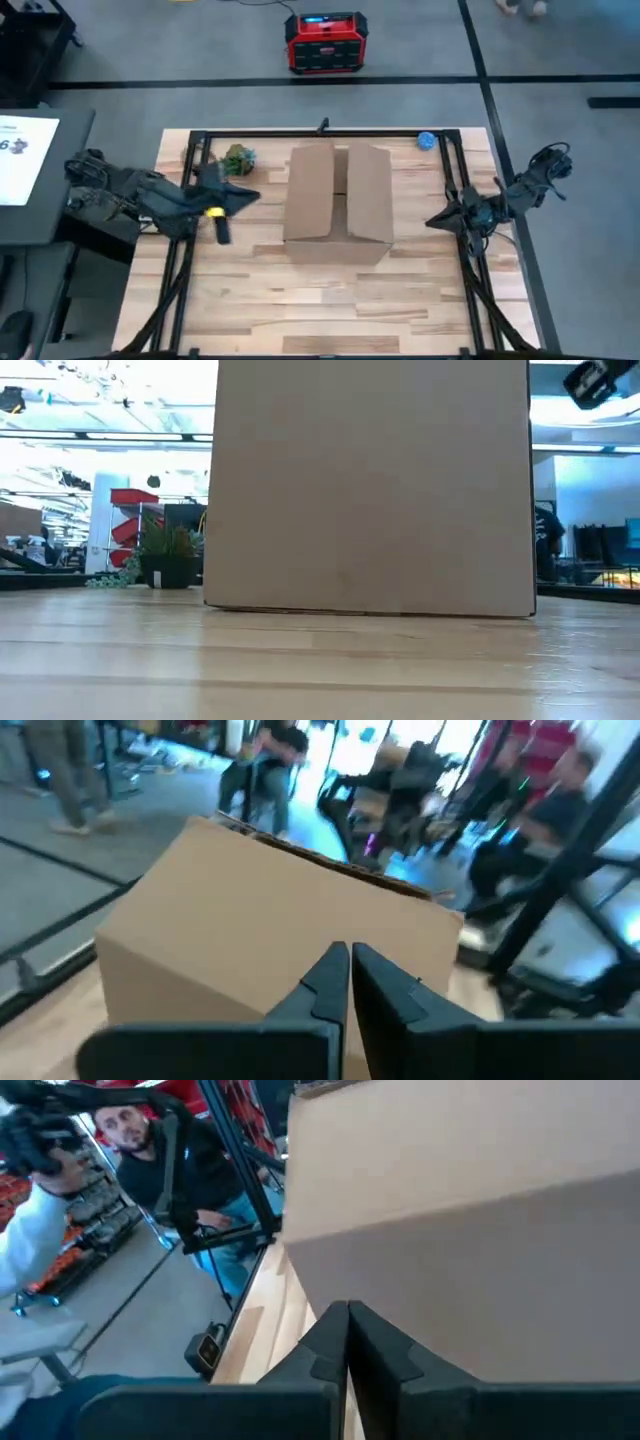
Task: Wrap mug
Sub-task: Return to Home Position
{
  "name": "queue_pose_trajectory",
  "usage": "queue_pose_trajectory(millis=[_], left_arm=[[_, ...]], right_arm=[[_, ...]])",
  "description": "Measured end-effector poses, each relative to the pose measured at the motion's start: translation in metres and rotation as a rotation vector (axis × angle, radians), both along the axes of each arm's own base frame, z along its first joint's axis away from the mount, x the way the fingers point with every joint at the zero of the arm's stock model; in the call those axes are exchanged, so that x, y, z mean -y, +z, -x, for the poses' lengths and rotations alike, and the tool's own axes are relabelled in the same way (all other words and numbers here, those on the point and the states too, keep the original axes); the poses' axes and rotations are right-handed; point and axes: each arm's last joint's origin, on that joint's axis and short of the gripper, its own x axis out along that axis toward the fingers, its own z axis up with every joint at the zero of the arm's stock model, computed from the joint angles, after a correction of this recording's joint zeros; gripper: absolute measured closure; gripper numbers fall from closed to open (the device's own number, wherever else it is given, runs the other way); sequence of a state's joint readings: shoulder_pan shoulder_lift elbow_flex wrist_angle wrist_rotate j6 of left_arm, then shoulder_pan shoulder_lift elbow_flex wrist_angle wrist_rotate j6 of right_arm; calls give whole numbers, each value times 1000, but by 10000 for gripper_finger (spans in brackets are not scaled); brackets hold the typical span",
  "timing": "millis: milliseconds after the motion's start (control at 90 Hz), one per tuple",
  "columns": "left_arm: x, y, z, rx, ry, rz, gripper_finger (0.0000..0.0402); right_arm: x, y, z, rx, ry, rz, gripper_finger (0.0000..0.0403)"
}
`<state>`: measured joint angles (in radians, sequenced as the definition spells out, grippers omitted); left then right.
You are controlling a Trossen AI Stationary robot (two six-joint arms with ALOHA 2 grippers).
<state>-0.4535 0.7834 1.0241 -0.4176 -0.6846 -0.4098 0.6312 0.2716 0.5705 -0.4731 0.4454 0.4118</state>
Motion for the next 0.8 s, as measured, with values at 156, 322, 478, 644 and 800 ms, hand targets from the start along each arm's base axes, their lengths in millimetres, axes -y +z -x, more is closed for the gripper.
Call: queue_pose_trajectory(millis=[156, 322, 478, 644, 800], left_arm=[[-13, -43, 25, 105, 1, 45, 402], [-18, -96, 35, 105, -92, 56, 402], [-25, -124, 41, 236, -78, 78, 402], [-26, -148, 33, 328, -220, 17, 402], [-32, -165, 30, 218, -204, -18, 402]], right_arm=[[3, -21, 4, 0, -7, 1, 403], [7, -44, 6, 14, -29, -9, 403], [9, -60, 8, 51, -14, -17, 403], [7, -63, 5, 76, 29, -2, 403], [3, -70, -2, 153, 49, 18, 403]])
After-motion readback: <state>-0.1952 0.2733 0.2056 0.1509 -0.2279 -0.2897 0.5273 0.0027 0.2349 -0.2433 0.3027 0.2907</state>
